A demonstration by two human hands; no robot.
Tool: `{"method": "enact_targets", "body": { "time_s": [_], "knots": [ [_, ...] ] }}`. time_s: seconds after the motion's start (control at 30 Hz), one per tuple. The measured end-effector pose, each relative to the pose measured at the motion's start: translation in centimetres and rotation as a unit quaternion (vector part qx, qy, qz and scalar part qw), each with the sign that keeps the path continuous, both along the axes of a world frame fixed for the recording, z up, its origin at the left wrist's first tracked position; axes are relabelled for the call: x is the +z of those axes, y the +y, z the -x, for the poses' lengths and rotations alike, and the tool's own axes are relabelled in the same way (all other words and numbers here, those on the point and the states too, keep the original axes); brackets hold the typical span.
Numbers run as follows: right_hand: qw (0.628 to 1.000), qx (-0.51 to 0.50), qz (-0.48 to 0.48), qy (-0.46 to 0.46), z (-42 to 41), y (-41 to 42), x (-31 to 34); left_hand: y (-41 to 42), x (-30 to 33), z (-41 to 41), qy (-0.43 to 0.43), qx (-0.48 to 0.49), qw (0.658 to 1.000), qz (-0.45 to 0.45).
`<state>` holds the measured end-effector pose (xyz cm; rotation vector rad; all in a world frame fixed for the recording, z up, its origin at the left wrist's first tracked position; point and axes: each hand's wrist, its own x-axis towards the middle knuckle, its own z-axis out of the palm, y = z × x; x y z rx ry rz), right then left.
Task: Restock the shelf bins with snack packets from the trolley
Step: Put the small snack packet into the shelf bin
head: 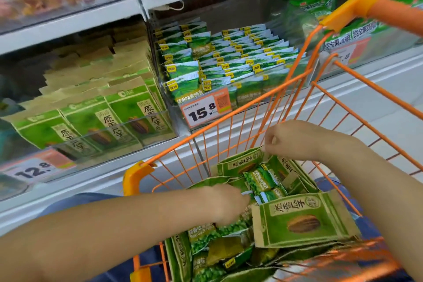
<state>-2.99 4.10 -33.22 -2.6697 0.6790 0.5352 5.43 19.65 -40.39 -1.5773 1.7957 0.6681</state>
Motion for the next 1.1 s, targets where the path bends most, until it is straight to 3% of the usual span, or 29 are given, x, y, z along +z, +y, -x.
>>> {"method": "enact_targets", "body": {
  "time_s": [0.13, 0.23, 0.33, 0.4, 0.5, 0.67, 0.73, 0.83, 1.0, 1.03, 1.1],
  "knots": [
    [1.000, 0.003, 0.001, -0.005, 0.2, 0.0, 0.1, 0.0, 0.3, -1.0, 0.022, 0.028, 0.999, 0.040],
    [1.000, 0.001, -0.002, -0.020, 0.1, -0.1, 0.5, -0.3, 2.9, -2.3, 0.108, 0.111, 0.987, 0.030],
    [0.995, -0.010, -0.057, -0.076, 0.0, 0.0, 0.8, -0.4, 5.8, -4.8, 0.190, 0.176, 0.963, 0.079],
    [0.971, -0.064, -0.184, -0.136, -0.3, 0.6, 1.1, -0.2, 7.6, -6.0, 0.247, 0.248, 0.929, 0.118],
    [0.923, -0.104, -0.334, -0.159, -0.7, 1.7, 1.8, 0.2, 8.9, -6.2, 0.344, 0.372, 0.847, 0.160],
    [0.907, -0.056, -0.397, -0.130, 0.1, 1.5, 2.6, 0.1, 9.4, -4.8, 0.409, 0.447, 0.759, 0.238],
    [0.908, -0.040, -0.401, -0.114, 0.3, 1.2, 2.9, 0.0, 9.8, -4.5, 0.420, 0.464, 0.731, 0.271],
    [0.905, -0.034, -0.402, -0.139, 0.3, 1.0, 3.2, 0.1, 10.4, -4.5, 0.413, 0.462, 0.718, 0.317],
    [0.863, -0.092, -0.359, -0.343, -0.2, 1.4, 3.8, 0.4, 12.8, -5.5, 0.388, 0.392, 0.757, 0.351],
    [0.854, -0.110, -0.328, -0.388, -0.3, 1.5, 3.7, 0.2, 13.4, -6.1, 0.369, 0.384, 0.754, 0.383],
    [0.872, -0.116, -0.134, -0.457, -0.4, 1.1, 3.1, -0.7, 14.4, -7.5, 0.338, 0.374, 0.725, 0.470]
  ]
}}
